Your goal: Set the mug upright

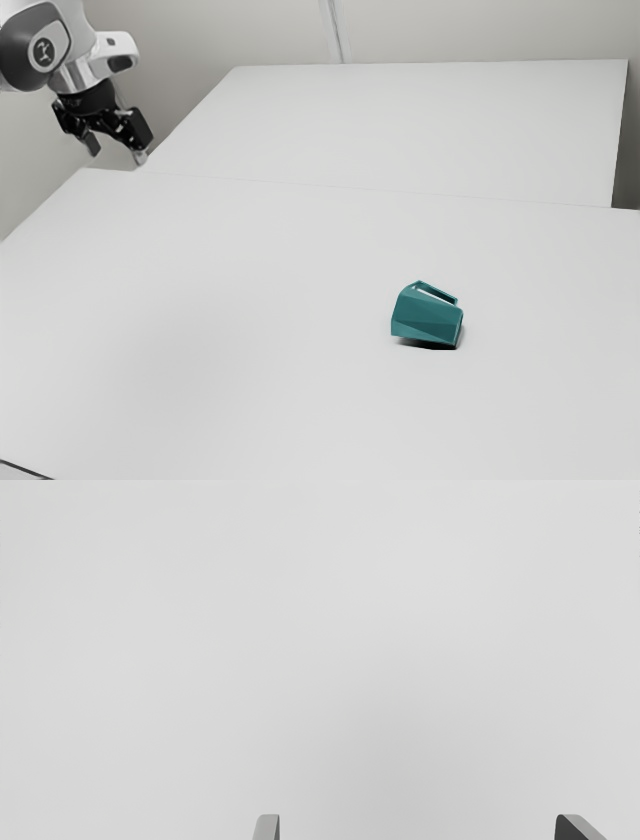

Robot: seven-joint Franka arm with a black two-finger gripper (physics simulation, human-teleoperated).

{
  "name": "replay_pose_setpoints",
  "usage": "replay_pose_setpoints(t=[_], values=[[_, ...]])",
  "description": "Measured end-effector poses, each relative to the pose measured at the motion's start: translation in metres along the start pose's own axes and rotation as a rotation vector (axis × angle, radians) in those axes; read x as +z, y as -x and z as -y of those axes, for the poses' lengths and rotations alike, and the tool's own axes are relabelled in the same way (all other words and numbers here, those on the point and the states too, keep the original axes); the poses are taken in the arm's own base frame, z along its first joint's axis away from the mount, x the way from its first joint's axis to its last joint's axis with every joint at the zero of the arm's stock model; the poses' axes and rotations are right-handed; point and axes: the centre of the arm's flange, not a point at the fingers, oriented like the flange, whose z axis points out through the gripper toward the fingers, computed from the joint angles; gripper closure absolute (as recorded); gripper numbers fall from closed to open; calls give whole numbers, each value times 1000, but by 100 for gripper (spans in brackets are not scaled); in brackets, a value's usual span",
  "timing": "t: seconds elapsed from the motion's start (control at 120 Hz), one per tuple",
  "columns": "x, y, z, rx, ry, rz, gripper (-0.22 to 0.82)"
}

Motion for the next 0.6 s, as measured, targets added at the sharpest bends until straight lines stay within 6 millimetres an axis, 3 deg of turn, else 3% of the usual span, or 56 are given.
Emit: replay_pose_setpoints(t=[0.2,0.267,0.367,0.533,0.6], values=[[8,-13,-8,52,1,-18,0],[21,-23,-13,70,5,-8,0],[34,-39,-35,96,77,-22,0],[78,-57,-73,66,320,12,0],[105,-60,-87,45,409,53,0]])
